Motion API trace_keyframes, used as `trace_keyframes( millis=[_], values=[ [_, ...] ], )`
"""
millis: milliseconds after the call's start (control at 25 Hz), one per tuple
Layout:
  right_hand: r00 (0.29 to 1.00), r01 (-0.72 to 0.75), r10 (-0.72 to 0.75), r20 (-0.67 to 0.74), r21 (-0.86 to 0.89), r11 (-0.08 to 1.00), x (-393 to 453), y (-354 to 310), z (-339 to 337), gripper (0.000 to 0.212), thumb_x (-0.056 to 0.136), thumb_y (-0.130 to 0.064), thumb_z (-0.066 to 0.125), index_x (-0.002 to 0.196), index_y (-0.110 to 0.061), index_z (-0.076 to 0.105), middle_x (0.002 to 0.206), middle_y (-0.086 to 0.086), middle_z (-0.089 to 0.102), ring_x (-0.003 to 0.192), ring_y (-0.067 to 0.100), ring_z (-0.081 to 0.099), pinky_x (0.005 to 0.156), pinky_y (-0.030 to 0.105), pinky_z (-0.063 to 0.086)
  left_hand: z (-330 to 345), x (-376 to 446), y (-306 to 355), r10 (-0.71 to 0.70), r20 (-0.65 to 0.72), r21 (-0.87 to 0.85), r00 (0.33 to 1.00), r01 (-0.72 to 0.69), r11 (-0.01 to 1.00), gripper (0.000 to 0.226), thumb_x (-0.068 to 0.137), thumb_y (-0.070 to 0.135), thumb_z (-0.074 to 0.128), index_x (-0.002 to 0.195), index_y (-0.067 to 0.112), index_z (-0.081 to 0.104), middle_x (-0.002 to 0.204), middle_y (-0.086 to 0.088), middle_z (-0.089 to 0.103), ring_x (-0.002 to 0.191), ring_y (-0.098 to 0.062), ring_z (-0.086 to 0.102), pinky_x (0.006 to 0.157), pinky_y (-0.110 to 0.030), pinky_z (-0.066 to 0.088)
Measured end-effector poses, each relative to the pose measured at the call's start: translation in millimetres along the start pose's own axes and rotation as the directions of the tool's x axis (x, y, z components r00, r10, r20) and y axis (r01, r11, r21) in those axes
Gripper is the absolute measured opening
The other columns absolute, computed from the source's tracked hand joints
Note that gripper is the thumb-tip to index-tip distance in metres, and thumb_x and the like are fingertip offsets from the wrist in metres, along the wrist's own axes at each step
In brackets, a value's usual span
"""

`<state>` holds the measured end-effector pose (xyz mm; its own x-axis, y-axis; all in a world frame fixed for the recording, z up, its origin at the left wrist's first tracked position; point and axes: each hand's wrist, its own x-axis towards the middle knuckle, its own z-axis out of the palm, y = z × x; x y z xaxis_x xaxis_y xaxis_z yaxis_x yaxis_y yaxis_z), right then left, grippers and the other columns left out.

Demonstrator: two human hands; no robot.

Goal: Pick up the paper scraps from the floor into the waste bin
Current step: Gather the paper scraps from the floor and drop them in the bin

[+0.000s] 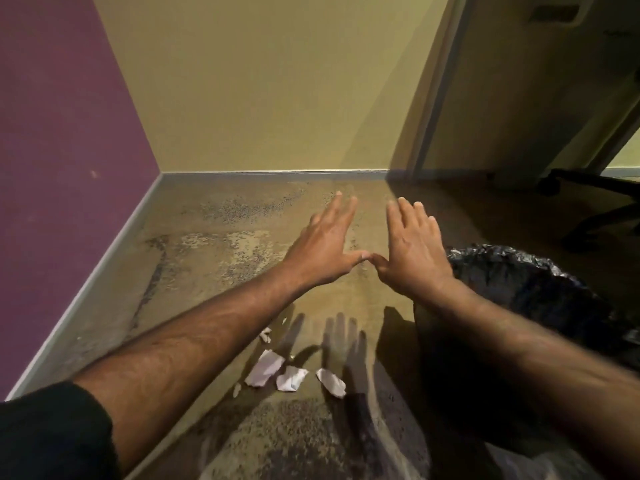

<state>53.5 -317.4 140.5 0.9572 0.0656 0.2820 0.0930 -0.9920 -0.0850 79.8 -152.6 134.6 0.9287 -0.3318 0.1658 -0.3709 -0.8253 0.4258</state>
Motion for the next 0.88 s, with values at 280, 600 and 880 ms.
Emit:
trace_keyframes(
  millis=[280, 600, 880],
  values=[
    [0.976, -0.063, 0.039, 0.213, 0.108, 0.992, -27, -72, 91, 0.096, 0.092, -0.047, 0.062, 0.157, -0.012, 0.000, 0.166, 0.014, 0.002, 0.153, 0.035, 0.000, 0.124, 0.053, 0.009, 29, -57, -137, -0.247, 0.124, 0.090, 0.961, 0.237, 0.967, 0.094, 0.093, 0.050, 0.065, 0.161, 0.034, 0.003, 0.168, 0.010, -0.018, 0.155, -0.031, 0.003, 0.119, -0.058, 0.021],
    [0.787, -0.492, 0.379, 0.486, 0.126, 0.861, -109, -86, 178, 0.089, 0.094, -0.070, 0.029, 0.157, -0.011, 0.007, 0.167, 0.011, 0.005, 0.152, 0.037, 0.001, 0.113, 0.070, 0.020, 121, -97, -195, -0.422, 0.331, 0.122, 0.844, 0.405, 0.906, 0.070, 0.101, 0.054, 0.045, 0.160, 0.030, 0.014, 0.170, -0.002, -0.007, 0.155, -0.038, 0.000, 0.124, -0.054, 0.014],
    [0.784, -0.438, 0.279, 0.554, 0.176, 0.882, -138, -137, 209, 0.086, 0.096, -0.068, 0.020, 0.158, -0.012, 0.001, 0.167, 0.011, -0.011, 0.152, 0.036, -0.015, 0.116, 0.070, 0.003, 157, -106, -184, -0.310, 0.280, 0.042, 0.909, 0.311, 0.950, 0.060, 0.109, 0.032, 0.027, 0.162, 0.026, -0.001, 0.167, 0.004, -0.017, 0.155, -0.027, -0.016, 0.122, -0.042, -0.007]
  ],
)
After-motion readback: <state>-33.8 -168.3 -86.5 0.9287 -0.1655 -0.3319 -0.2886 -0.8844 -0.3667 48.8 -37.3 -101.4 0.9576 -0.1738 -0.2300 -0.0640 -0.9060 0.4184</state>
